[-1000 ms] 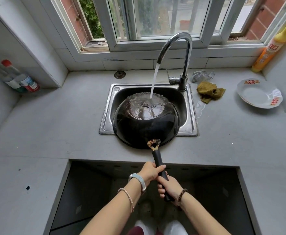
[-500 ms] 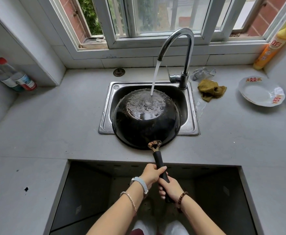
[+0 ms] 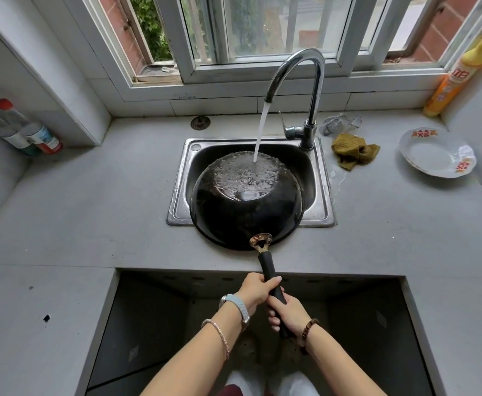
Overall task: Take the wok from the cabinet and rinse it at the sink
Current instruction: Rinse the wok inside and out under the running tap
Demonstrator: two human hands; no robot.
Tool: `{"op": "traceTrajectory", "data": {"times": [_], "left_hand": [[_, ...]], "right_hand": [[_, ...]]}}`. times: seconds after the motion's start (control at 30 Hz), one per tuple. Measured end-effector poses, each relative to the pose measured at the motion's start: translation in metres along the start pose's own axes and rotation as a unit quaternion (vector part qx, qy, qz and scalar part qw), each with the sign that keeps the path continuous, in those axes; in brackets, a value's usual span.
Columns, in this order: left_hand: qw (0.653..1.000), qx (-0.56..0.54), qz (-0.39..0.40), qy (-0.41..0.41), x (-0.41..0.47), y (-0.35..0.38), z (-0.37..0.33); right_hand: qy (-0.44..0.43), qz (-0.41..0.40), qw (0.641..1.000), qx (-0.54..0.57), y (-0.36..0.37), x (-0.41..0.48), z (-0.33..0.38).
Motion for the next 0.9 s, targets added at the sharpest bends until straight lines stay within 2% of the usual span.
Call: {"op": "traceTrajectory", "data": {"times": [0.3, 0.6, 0.73, 0.9], "left_hand": [[1.0, 0.004, -0.011, -0.008, -0.009, -0.005, -0.029], [1.0, -0.003, -0.012, -0.006, -0.016, -0.006, -0.039], [1.0, -0.013, -0.01, 0.017, -0.022, -0.01, -0.045], [0.996, -0.06, -0.018, 0.066, -0.04, -0.016, -0.08]], "right_hand": [[0.027, 0.048, 0.992, 0.116, 0.008, -0.022, 0.034], [0.053, 0.06, 0.985, 0.155, 0.013, -0.034, 0.047], [0.063, 0.094, 0.979, 0.17, 0.014, -0.046, 0.058], [0.047, 0.162, 0.953, 0.252, 0.02, -0.068, 0.096]]}}
Point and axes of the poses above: each hand's wrist, its own x-axis towards the middle knuckle, its own y-axis out of the palm, z = x × y, the point moved 1 cm from there along x, towards the middle knuckle
